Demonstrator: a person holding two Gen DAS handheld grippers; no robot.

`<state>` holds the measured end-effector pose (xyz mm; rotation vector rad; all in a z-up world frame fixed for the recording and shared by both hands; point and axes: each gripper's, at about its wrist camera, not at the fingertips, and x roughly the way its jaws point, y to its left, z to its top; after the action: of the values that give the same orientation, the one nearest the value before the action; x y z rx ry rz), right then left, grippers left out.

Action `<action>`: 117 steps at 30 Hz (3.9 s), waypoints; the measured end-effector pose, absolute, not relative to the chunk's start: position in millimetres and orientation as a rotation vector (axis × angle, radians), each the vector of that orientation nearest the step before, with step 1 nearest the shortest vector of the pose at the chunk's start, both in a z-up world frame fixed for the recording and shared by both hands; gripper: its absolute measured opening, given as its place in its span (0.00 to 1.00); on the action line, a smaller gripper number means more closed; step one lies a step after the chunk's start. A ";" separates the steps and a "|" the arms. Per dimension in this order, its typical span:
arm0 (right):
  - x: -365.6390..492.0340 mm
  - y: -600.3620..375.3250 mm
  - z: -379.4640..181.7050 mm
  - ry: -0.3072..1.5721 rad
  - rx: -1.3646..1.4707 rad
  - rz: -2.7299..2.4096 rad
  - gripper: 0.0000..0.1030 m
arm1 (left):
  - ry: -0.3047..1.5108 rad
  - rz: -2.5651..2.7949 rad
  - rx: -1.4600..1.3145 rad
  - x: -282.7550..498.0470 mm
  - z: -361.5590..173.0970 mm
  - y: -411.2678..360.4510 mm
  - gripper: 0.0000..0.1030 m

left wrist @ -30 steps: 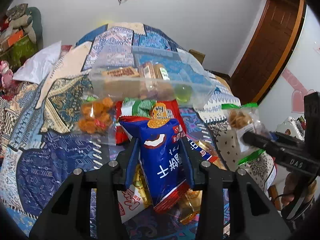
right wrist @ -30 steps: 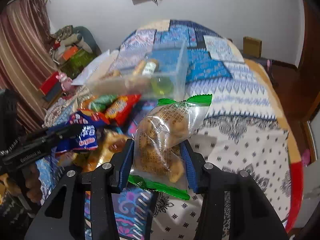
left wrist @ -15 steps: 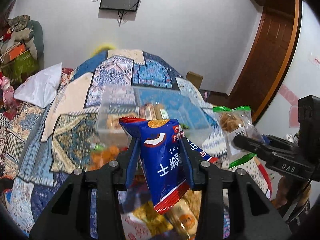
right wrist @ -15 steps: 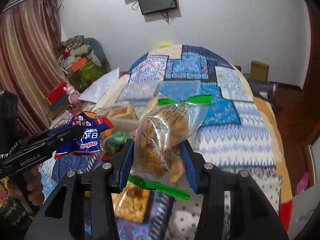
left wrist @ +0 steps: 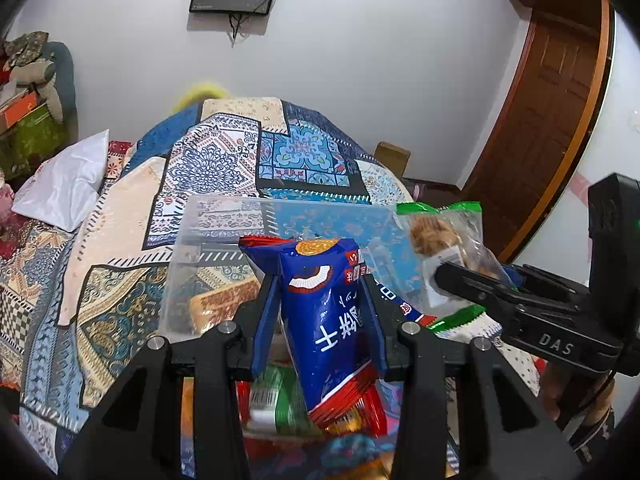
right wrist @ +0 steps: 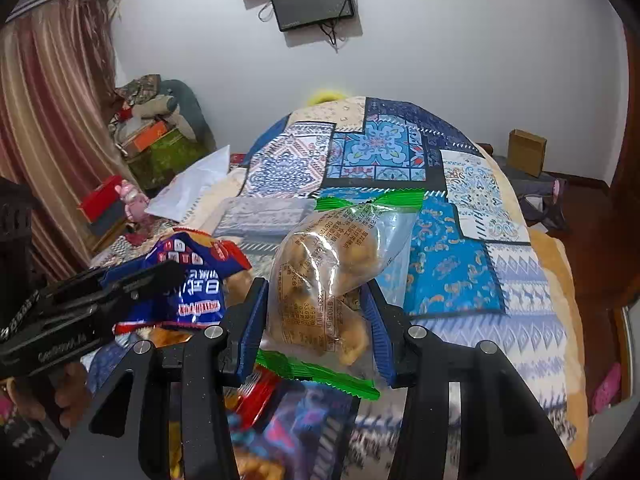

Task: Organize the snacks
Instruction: 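Drop blue chip bag and cookie bag into the clear box, then grasp the white-yellow snack bag with left tool while right tool grasps pastry pack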

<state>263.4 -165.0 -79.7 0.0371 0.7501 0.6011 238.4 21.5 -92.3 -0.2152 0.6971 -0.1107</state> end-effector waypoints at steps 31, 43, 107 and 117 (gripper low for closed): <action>281.5 -145.9 -84.0 0.772 -0.076 0.559 0.54 | 0.707 -0.055 -0.208 248.7 -88.7 31.4 0.43; 207.7 -166.9 -57.2 0.718 -0.096 0.574 0.62 | 0.735 -0.048 -0.179 171.0 -81.8 31.1 0.58; 162.4 -174.0 -124.0 0.900 -0.004 0.637 0.43 | 0.856 -0.077 -0.234 111.1 -153.7 32.7 0.23; 191.2 -167.0 -96.2 0.816 0.008 0.636 0.43 | 0.742 -0.082 -0.243 142.2 -105.8 48.3 0.23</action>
<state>191.2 -167.0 -96.2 0.0082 0.8164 0.6363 142.2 48.3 -105.8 -0.2432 0.7423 -0.0820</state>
